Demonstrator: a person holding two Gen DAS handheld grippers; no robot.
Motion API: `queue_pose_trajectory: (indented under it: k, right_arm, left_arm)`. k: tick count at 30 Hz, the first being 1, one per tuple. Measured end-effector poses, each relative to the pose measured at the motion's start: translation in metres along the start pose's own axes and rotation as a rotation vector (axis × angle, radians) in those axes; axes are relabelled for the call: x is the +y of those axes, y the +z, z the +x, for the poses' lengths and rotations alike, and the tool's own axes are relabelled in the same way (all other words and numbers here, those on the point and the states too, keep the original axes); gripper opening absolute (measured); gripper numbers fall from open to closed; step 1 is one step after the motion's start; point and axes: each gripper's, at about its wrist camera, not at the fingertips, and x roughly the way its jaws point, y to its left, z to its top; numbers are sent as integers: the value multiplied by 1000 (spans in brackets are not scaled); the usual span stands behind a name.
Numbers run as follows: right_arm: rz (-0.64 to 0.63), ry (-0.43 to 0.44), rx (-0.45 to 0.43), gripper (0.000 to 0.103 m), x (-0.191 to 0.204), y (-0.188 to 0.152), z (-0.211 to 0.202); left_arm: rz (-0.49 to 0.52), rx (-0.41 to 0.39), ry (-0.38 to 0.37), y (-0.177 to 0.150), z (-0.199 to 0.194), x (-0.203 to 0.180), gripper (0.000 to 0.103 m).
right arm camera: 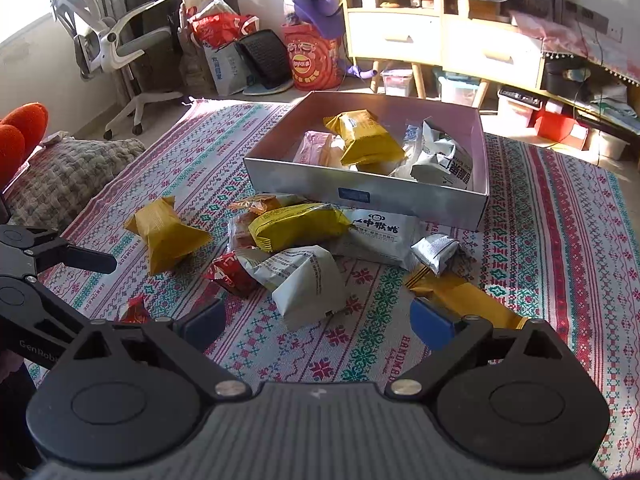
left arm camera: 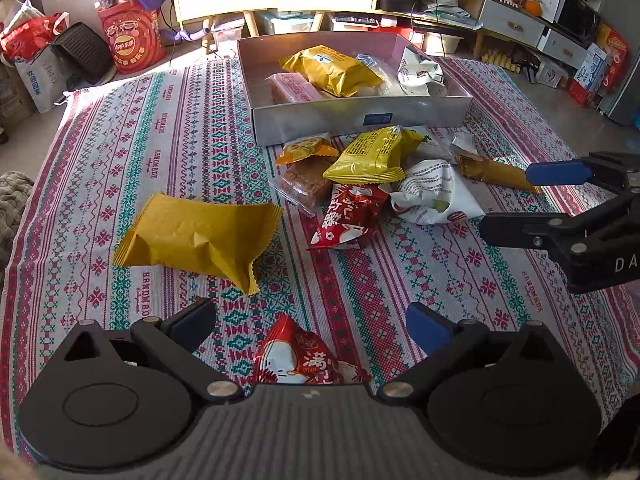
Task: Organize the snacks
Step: 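Move both tools back toward the remaining snacks, then grasp the red-white packet with the left tool while the right tool grasps the white packet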
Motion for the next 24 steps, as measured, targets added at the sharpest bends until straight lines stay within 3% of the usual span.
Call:
queue_pose_trajectory:
  k: [6, 11, 24]
  right_arm:
    - [-36, -24, 14, 98, 12, -3, 15]
    - [-54, -36, 21, 98, 20, 0, 25]
    - [-110, -82, 32, 92, 35, 8, 48]
  left_arm:
    - [-27, 78, -17, -10, 11, 3, 99]
    - [-78, 133, -32, -14, 16, 9, 84]
    - [-52, 119, -17, -14, 20, 7, 65]
